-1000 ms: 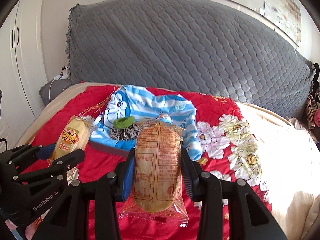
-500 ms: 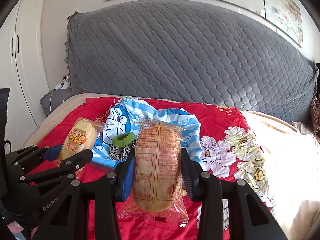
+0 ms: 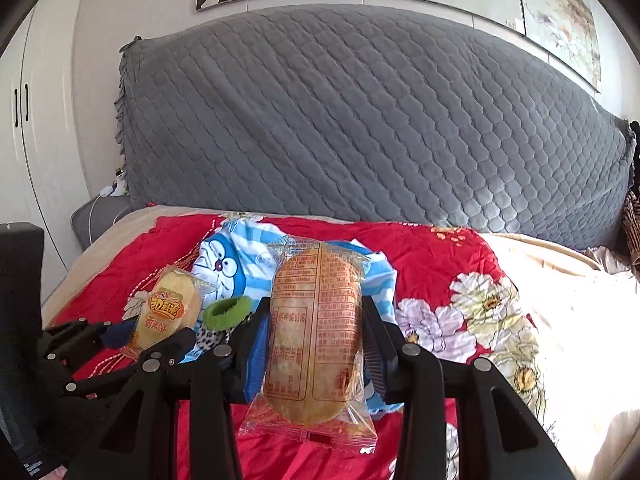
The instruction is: Organize objects
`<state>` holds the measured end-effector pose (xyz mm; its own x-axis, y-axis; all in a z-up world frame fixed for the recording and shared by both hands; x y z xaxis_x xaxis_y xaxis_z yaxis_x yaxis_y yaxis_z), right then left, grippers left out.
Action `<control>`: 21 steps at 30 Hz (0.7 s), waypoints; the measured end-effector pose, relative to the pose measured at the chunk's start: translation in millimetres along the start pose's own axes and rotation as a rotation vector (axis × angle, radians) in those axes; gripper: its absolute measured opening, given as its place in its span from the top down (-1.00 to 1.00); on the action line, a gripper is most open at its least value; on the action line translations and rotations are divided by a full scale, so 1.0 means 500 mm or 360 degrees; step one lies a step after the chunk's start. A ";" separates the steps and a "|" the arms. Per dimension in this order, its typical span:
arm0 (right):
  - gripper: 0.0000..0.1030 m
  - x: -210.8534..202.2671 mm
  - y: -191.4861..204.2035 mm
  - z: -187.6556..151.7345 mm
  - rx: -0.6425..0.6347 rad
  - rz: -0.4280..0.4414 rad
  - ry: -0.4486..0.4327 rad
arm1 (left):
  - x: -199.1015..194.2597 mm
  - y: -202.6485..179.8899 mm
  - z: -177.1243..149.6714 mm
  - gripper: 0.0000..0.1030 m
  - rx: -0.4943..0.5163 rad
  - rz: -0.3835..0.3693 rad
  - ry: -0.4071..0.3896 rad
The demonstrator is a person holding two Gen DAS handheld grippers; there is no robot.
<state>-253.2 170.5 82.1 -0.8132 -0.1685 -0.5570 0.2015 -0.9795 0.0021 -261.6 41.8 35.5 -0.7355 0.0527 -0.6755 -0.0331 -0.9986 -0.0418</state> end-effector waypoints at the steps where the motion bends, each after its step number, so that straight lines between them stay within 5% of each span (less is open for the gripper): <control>1: 0.19 0.004 -0.003 0.003 0.0004 0.0000 -0.0009 | 0.005 0.000 0.001 0.23 0.0005 0.0009 0.0003; 21: 0.18 0.127 -0.064 -0.012 0.0093 -0.0006 0.0033 | 0.118 -0.002 0.015 0.22 0.0026 0.0070 0.0055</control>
<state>-308.0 192.0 41.6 -0.8024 -0.1631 -0.5740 0.1656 -0.9850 0.0483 -309.9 45.9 0.9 -0.7127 0.0085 -0.7014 -0.0125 -0.9999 0.0006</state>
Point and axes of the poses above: each gripper's, at about its wrist camera, not at the fingertips, and x roughly the way its jaws point, y to its left, z to its top, the point moved 10 cm from there along x, roughly the way its jaws point, and after that the axes turned 1 degree about x, right-handed, at the moved point
